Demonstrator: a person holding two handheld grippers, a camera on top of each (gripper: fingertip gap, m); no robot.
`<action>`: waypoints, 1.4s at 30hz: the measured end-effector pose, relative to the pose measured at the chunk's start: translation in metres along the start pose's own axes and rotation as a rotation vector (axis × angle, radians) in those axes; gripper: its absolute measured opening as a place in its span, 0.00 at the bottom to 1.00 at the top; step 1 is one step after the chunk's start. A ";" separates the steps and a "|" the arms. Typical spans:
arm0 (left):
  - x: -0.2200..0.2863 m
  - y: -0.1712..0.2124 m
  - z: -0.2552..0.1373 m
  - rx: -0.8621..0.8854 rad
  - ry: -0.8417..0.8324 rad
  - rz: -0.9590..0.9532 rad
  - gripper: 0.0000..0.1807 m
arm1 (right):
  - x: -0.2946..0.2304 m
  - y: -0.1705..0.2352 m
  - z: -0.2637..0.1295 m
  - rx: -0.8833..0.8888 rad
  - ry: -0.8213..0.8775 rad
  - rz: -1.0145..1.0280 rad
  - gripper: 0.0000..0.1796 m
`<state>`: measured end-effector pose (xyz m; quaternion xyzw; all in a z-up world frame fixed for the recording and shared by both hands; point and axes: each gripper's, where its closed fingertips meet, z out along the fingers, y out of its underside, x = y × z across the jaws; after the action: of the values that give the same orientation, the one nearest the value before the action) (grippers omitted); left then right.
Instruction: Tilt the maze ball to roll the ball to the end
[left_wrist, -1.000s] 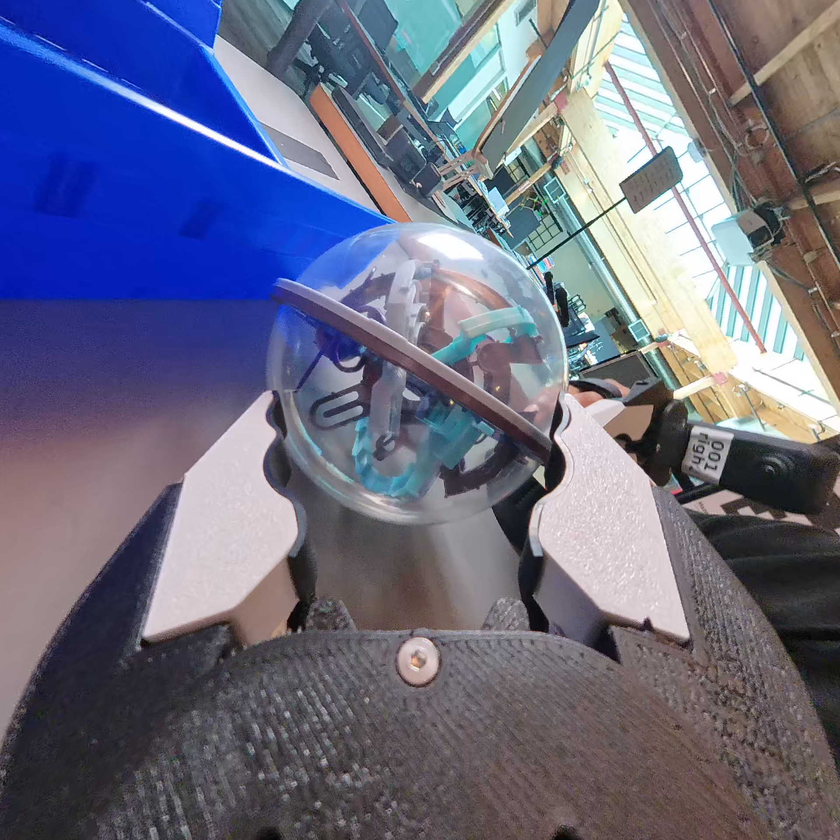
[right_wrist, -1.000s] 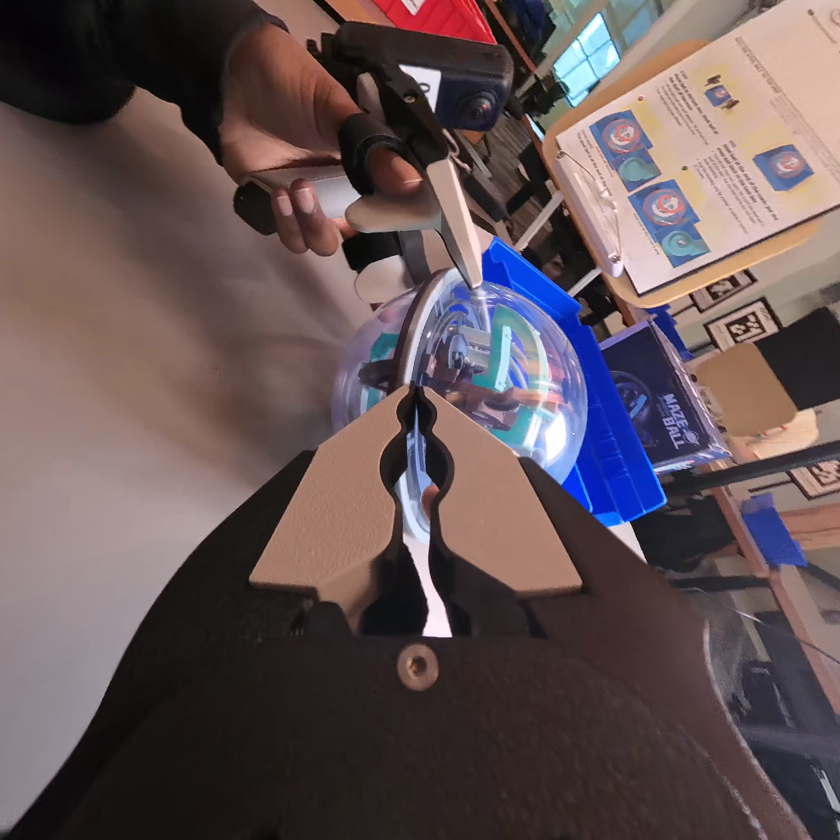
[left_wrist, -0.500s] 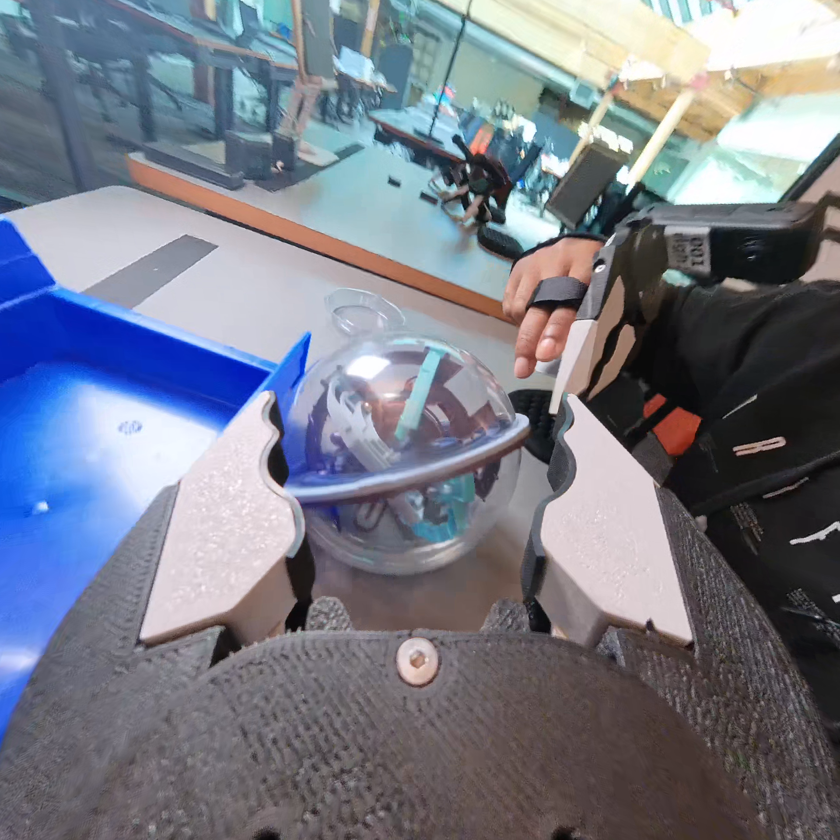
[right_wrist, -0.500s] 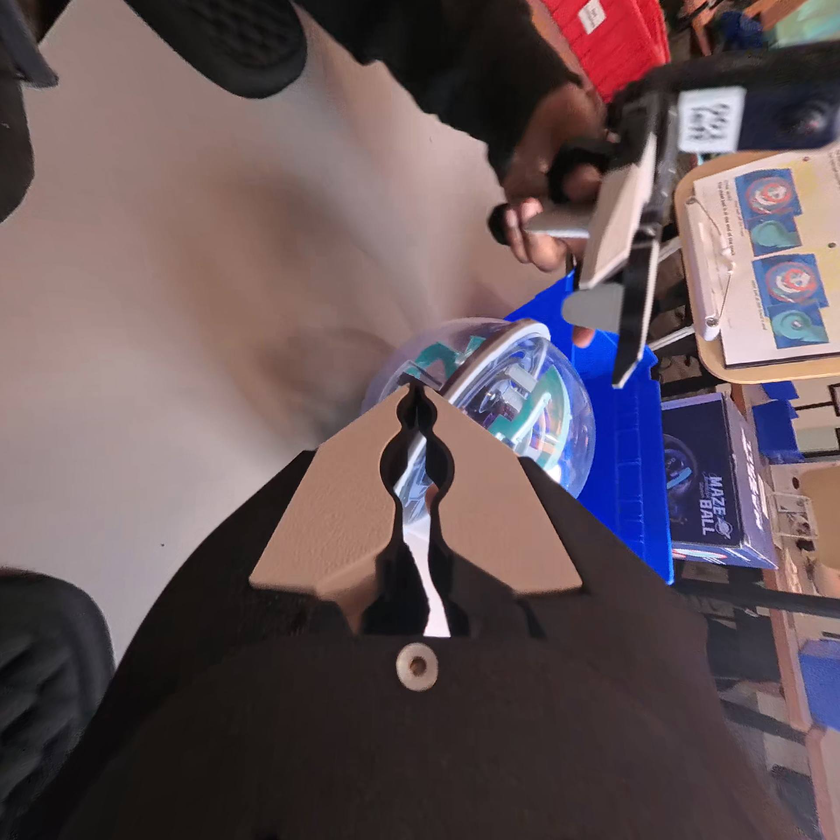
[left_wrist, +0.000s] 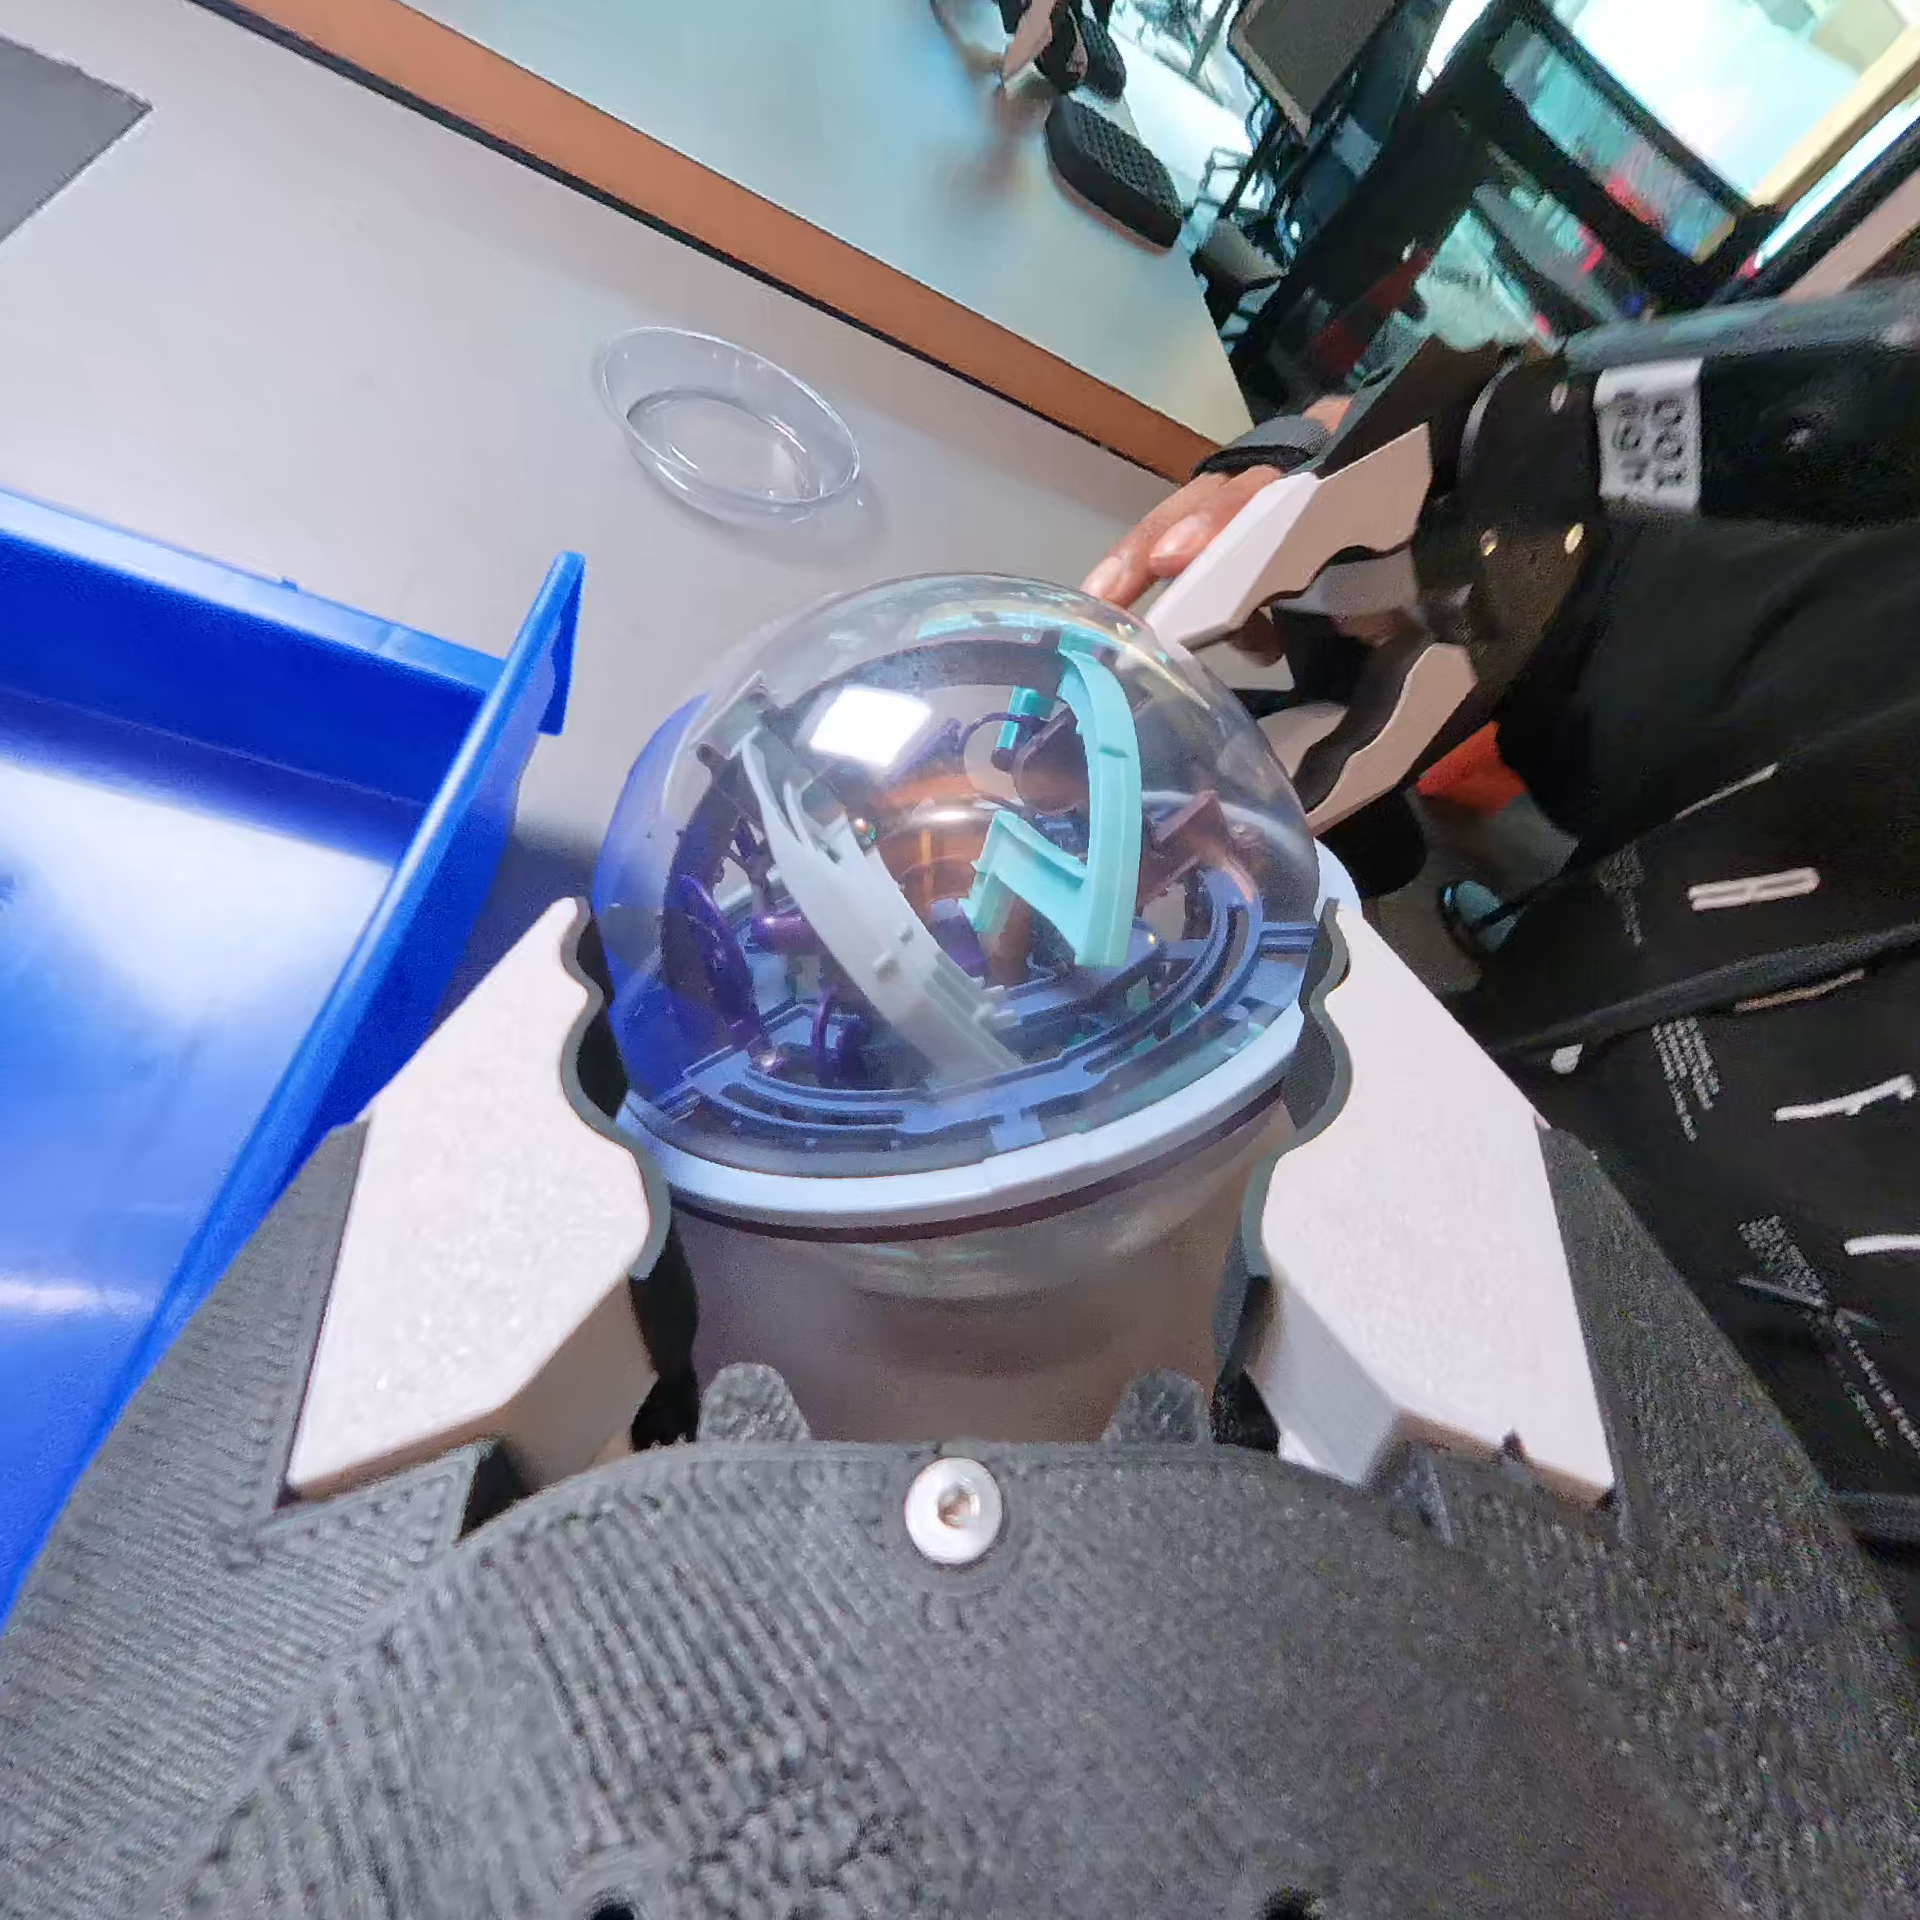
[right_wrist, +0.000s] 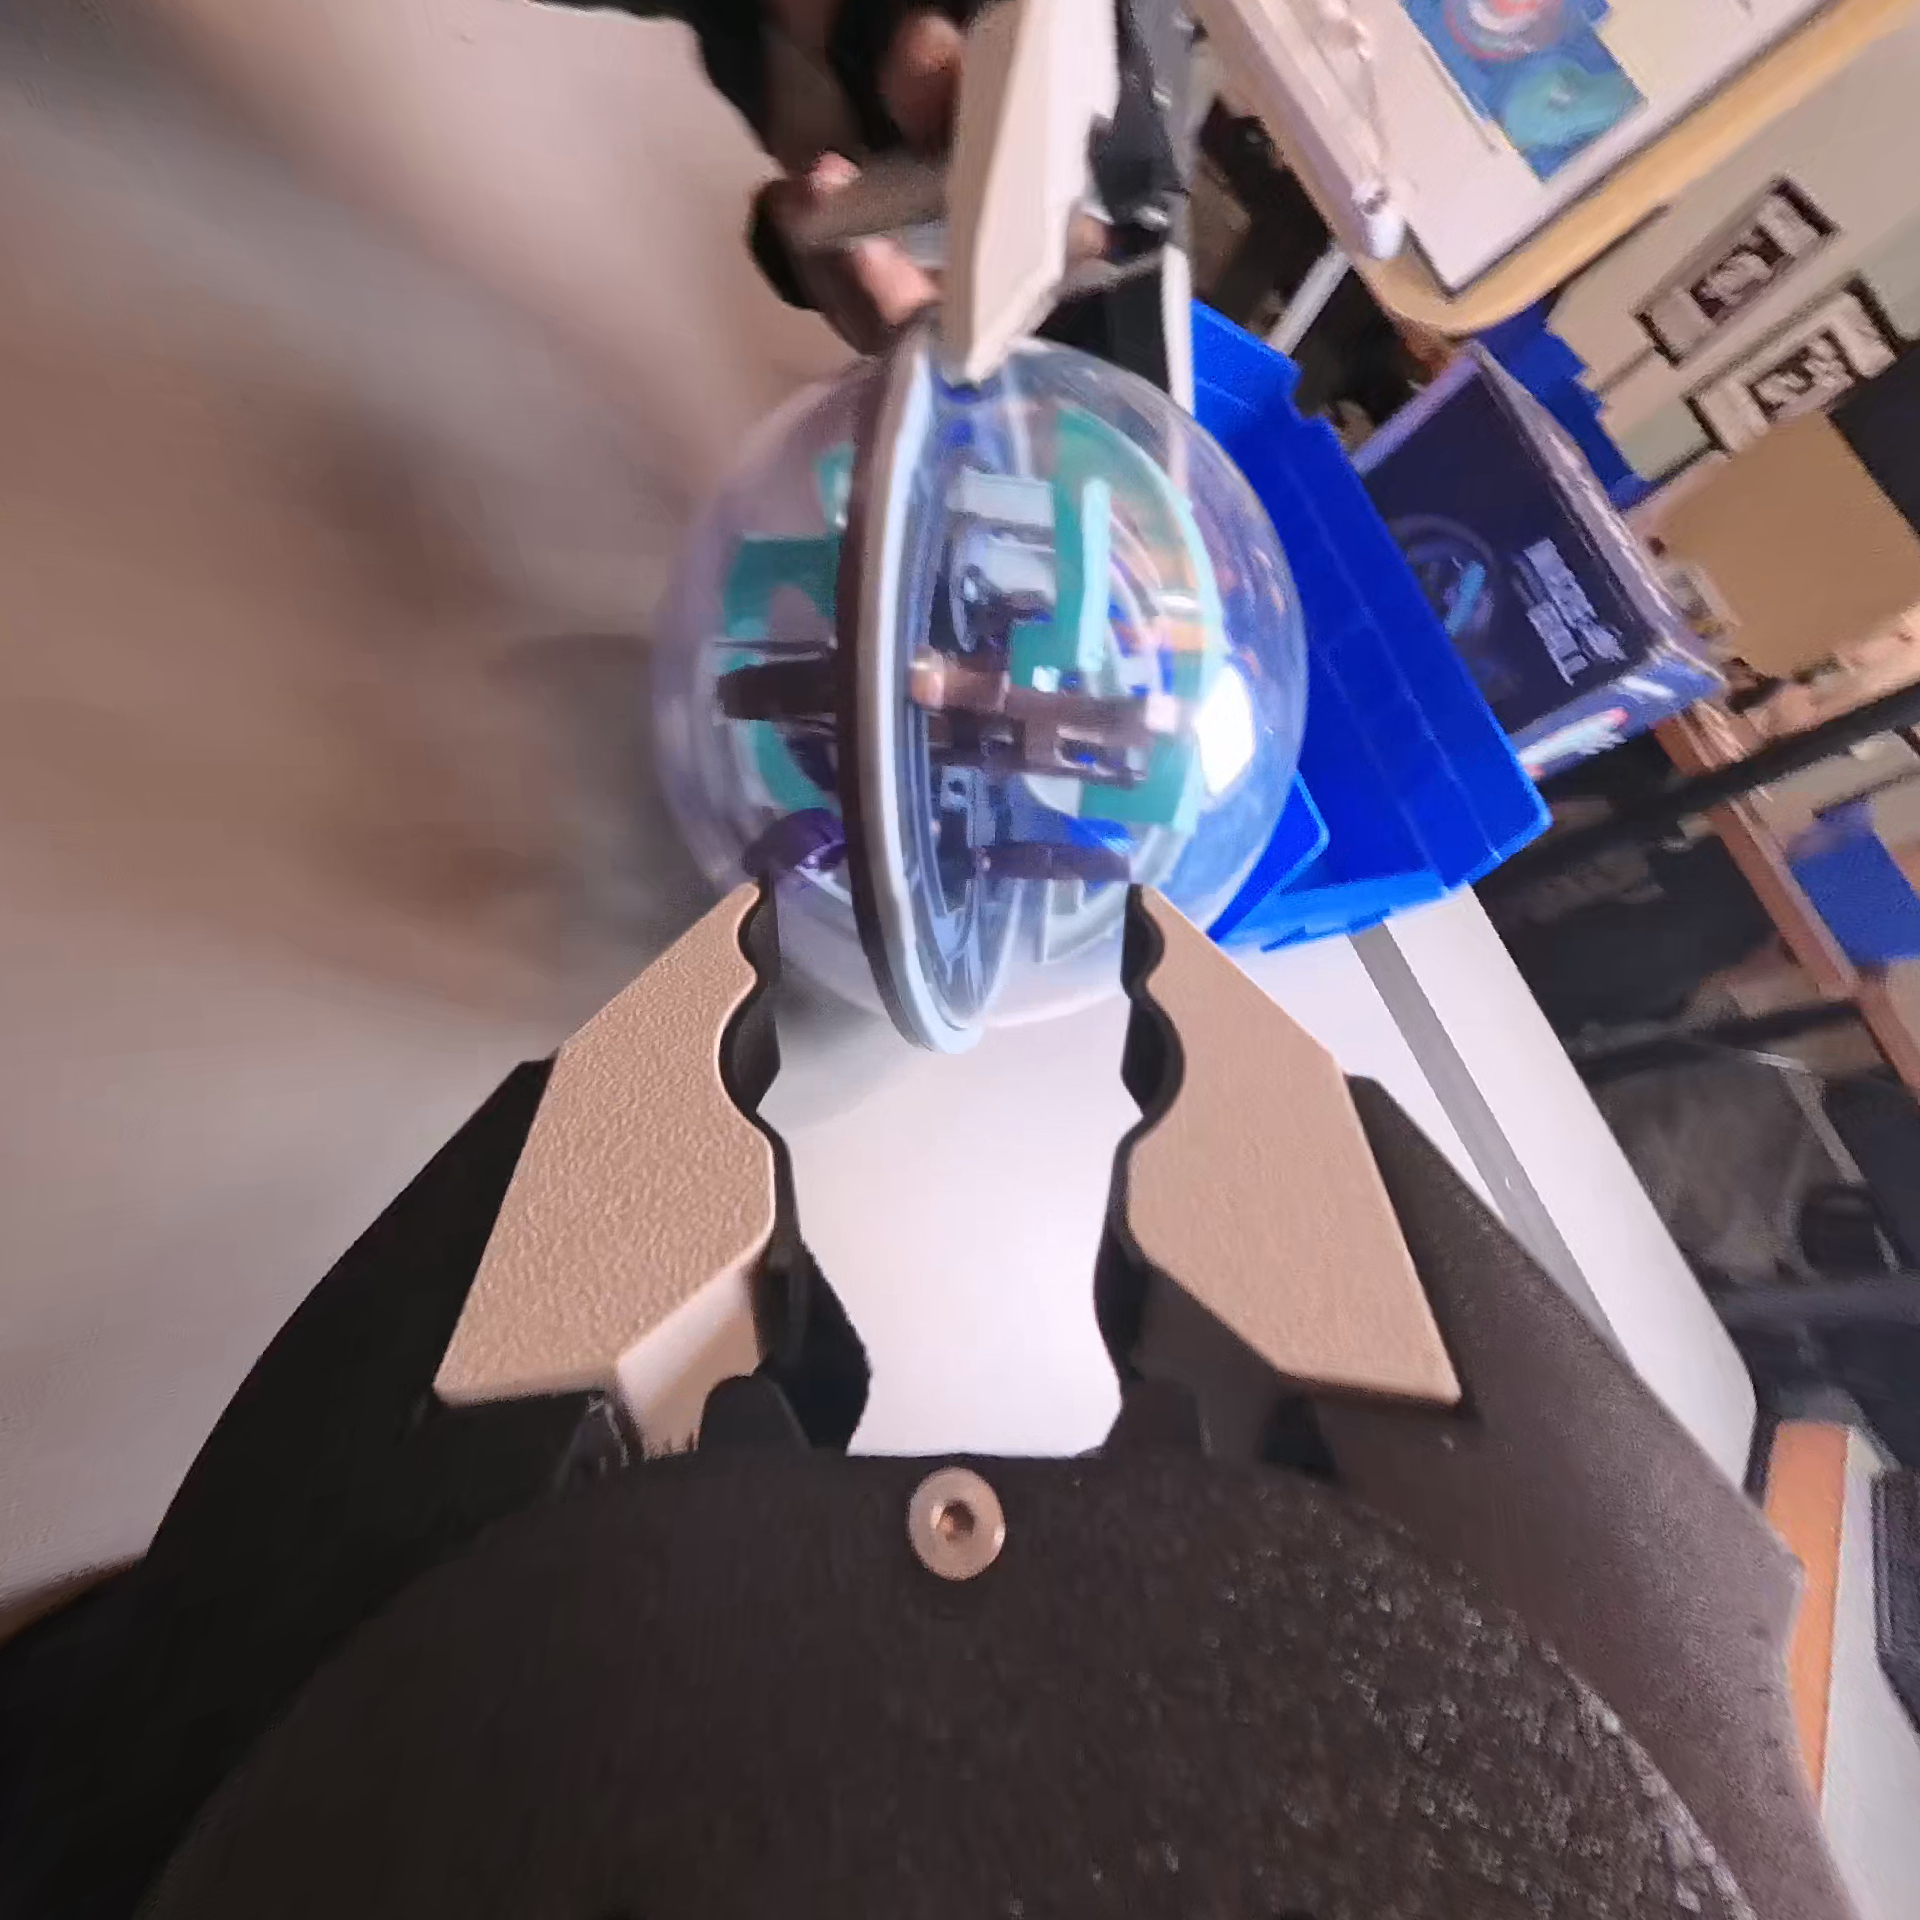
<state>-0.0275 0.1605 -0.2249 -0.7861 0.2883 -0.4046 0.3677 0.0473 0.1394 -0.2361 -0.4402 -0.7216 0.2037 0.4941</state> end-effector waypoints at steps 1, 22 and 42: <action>-0.001 0.000 0.000 0.022 -0.005 -0.038 0.72 | 0.004 0.005 0.003 -0.001 0.028 0.030 0.37; 0.044 0.063 -0.043 0.259 -0.029 -0.316 0.71 | -0.014 0.004 0.021 0.157 -0.404 0.515 0.43; 0.040 0.074 -0.039 0.311 -0.068 -0.329 0.66 | -0.039 0.002 0.027 0.124 -0.414 0.613 0.47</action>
<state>-0.0520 0.0753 -0.2522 -0.7694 0.0780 -0.4721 0.4231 0.0293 0.1114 -0.2704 -0.5547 -0.6271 0.4701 0.2796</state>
